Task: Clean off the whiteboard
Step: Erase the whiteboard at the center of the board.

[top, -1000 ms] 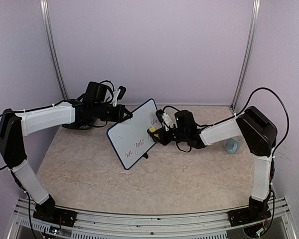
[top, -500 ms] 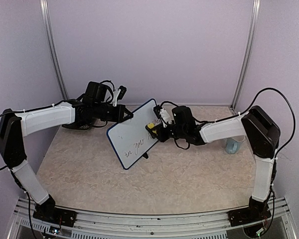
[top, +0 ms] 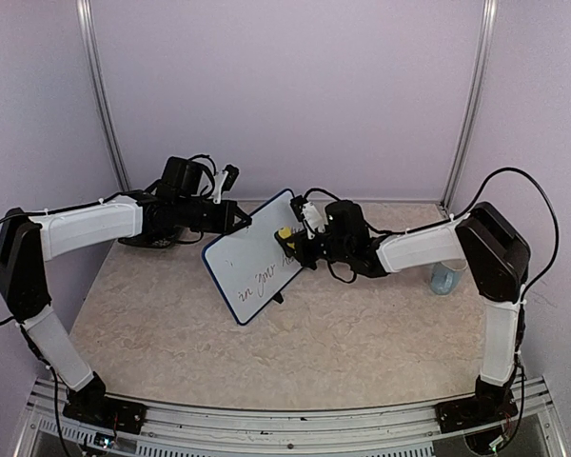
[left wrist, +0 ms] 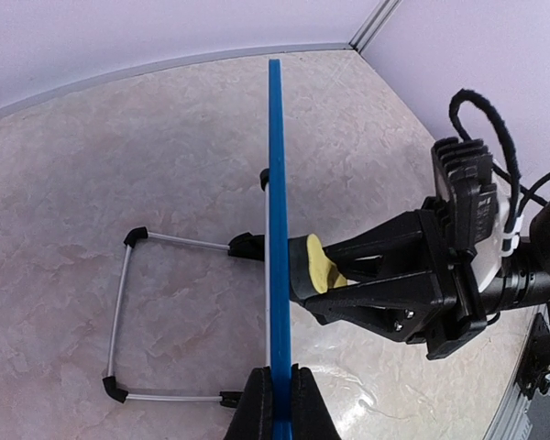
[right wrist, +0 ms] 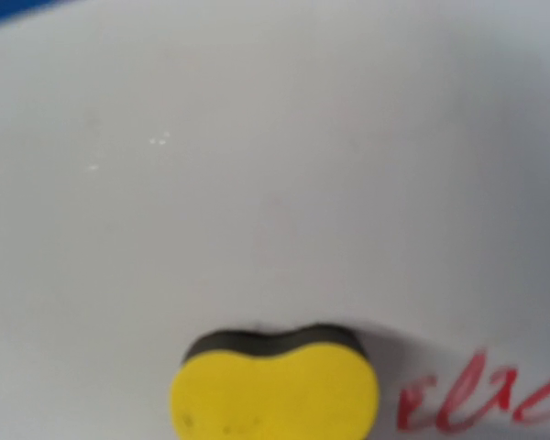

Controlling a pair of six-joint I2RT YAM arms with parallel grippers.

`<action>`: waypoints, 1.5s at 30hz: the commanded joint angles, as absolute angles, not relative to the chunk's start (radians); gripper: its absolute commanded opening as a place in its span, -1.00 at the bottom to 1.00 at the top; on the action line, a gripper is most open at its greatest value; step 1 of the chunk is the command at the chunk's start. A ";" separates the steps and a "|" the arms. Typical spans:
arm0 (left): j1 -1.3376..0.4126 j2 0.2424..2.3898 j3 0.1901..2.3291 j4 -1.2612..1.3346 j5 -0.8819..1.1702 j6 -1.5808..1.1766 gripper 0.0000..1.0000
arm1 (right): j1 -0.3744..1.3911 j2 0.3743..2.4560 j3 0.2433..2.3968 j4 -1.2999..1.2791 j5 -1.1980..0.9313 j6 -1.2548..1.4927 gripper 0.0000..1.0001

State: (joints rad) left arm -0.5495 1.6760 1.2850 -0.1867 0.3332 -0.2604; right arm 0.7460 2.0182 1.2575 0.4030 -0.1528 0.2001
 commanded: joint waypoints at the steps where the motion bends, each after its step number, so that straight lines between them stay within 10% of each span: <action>1: -0.580 1.680 1.261 -0.277 0.428 -0.252 -1.00 | 0.767 2.082 1.186 0.354 -0.160 0.217 -1.00; 45: -0.583 1.679 1.266 -0.285 0.423 -0.249 -1.00 | 0.647 2.058 1.284 0.367 -0.280 0.243 -1.00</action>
